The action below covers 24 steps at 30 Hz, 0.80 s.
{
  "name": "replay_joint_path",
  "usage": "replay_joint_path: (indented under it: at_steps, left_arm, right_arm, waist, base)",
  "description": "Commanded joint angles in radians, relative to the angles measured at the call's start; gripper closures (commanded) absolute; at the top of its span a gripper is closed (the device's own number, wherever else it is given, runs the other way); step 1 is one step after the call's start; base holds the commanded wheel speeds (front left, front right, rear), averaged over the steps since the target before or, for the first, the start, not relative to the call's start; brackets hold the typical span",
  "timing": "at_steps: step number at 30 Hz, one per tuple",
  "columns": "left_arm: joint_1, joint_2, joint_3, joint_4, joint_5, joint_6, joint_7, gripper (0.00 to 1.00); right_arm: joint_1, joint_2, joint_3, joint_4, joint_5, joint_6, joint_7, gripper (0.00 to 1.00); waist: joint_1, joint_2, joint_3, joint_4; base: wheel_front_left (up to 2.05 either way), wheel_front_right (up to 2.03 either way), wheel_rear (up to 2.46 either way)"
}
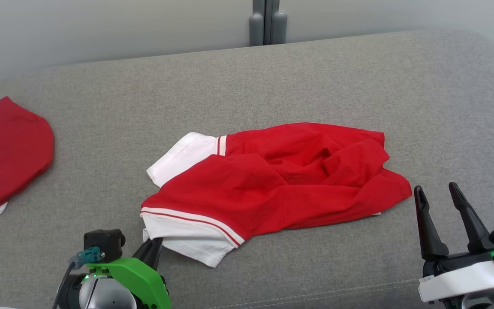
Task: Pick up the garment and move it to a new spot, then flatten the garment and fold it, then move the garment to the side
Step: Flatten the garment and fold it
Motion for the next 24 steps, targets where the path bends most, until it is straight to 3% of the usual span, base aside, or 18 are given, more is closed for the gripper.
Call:
replay_joint_path:
  at_steps: [1, 15, 24]
  left_arm:
    - [0.012, 0.008, 0.000, -0.002, -0.009, 0.005, 0.003, 1.00]
    - [0.001, 0.012, -0.008, -0.007, -0.012, 0.009, -0.003, 1.00]
    - [-0.034, 0.008, -0.022, -0.013, -0.001, 0.005, -0.008, 1.00]
  right_arm:
    - [0.009, -0.002, 0.000, -0.004, -0.007, -0.001, -0.001, 0.00]
    - [-0.015, -0.024, 0.002, -0.007, 0.013, -0.001, 0.018, 0.00]
    - [-0.065, -0.101, 0.004, 0.128, 0.051, -0.001, 0.053, 0.00]
  waist:
    - [0.0001, 0.0000, -0.004, -0.001]
    - [0.0001, 0.0000, 0.002, 0.010]
    - [0.0001, 0.0000, 0.055, 0.021]
  base:
    - [0.00, 0.00, 0.00]
    - [0.00, 0.00, 0.00]
    - [0.00, 0.00, 0.00]
